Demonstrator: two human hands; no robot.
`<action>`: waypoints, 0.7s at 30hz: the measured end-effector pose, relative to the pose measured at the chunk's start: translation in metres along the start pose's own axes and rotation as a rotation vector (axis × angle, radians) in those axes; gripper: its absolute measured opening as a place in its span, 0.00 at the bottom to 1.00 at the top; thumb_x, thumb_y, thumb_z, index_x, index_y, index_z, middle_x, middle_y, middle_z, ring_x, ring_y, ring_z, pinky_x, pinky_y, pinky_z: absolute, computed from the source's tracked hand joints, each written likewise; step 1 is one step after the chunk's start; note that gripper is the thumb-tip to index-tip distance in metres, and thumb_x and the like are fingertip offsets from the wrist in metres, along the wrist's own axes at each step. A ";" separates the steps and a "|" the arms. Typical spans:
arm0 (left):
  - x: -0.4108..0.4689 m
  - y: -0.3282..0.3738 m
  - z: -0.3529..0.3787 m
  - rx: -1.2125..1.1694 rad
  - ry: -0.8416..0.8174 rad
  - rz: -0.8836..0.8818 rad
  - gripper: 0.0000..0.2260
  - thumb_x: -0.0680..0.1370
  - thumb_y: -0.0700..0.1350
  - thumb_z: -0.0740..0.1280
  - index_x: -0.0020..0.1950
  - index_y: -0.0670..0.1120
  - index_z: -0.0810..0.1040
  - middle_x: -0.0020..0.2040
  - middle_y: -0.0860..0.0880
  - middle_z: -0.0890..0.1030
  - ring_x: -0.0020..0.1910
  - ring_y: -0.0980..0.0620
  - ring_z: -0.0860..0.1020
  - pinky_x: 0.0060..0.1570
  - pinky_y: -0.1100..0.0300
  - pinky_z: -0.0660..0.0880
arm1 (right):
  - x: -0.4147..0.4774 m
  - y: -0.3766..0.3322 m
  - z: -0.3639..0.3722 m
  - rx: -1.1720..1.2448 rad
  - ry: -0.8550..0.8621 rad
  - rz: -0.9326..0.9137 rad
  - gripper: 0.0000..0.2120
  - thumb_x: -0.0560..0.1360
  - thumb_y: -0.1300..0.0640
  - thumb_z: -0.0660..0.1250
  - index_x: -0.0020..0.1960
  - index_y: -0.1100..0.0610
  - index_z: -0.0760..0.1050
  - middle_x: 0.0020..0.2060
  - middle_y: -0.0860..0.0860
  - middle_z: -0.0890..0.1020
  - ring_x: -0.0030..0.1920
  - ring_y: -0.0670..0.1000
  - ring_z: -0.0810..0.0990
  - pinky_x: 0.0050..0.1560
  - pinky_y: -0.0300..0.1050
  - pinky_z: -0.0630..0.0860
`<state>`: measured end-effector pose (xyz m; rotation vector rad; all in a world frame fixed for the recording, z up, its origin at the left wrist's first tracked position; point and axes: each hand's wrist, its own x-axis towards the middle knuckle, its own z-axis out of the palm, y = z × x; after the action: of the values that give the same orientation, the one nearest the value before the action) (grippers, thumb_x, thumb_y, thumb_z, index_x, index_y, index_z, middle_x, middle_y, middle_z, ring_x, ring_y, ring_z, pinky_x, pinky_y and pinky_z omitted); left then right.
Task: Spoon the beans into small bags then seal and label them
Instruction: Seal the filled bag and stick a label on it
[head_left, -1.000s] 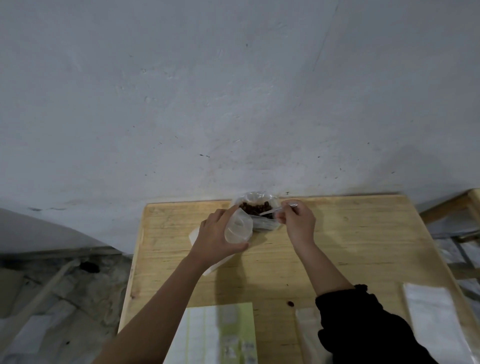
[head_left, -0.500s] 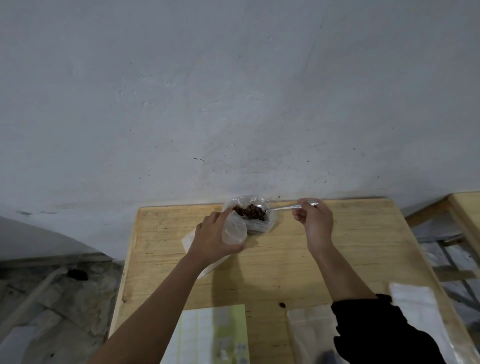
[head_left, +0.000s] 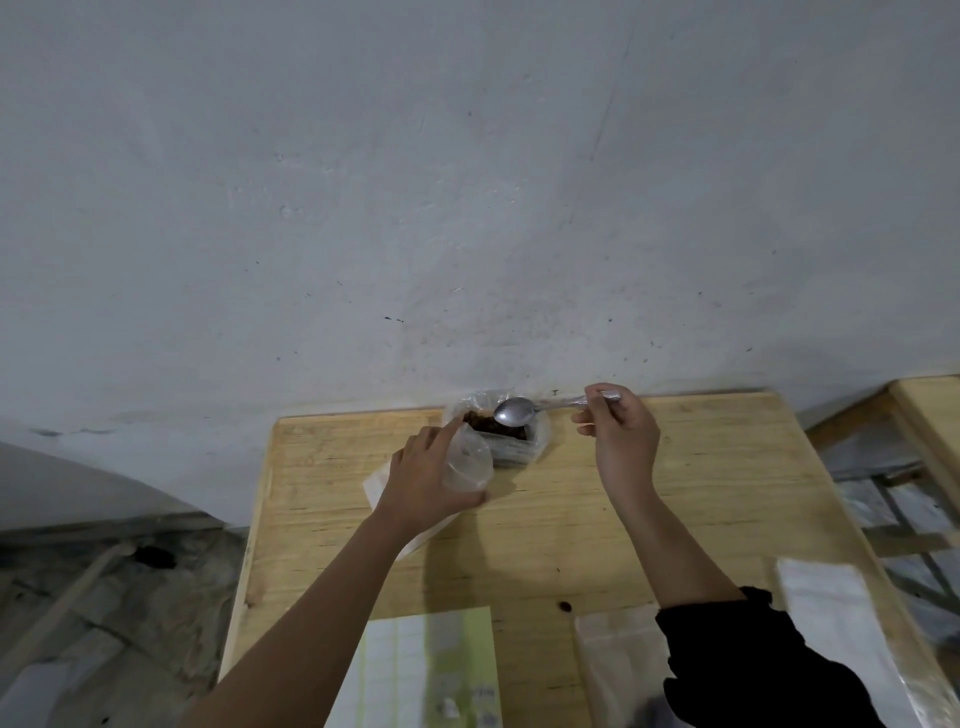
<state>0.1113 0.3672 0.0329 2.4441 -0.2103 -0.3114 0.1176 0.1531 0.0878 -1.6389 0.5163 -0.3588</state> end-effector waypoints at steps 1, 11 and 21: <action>0.000 -0.001 0.000 0.001 -0.003 0.005 0.44 0.63 0.62 0.74 0.74 0.56 0.57 0.64 0.52 0.69 0.63 0.50 0.67 0.63 0.52 0.64 | -0.001 0.005 0.002 -0.015 -0.001 -0.005 0.04 0.77 0.62 0.65 0.45 0.59 0.78 0.31 0.51 0.80 0.29 0.42 0.79 0.33 0.36 0.77; -0.005 -0.006 -0.003 -0.021 -0.047 0.037 0.45 0.61 0.66 0.70 0.74 0.54 0.58 0.68 0.54 0.67 0.67 0.52 0.65 0.65 0.52 0.61 | -0.019 0.033 0.038 -0.098 -0.073 0.177 0.09 0.77 0.62 0.65 0.39 0.55 0.77 0.29 0.53 0.78 0.28 0.44 0.78 0.42 0.50 0.79; -0.005 -0.006 -0.001 0.014 -0.042 0.031 0.43 0.65 0.60 0.74 0.75 0.54 0.57 0.69 0.53 0.65 0.68 0.51 0.63 0.66 0.53 0.59 | -0.007 0.030 0.027 0.098 0.098 0.401 0.08 0.76 0.65 0.65 0.38 0.60 0.75 0.32 0.55 0.78 0.33 0.50 0.78 0.35 0.35 0.78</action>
<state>0.1075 0.3736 0.0308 2.4474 -0.2688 -0.3485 0.1219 0.1771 0.0554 -1.3884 0.8704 -0.1631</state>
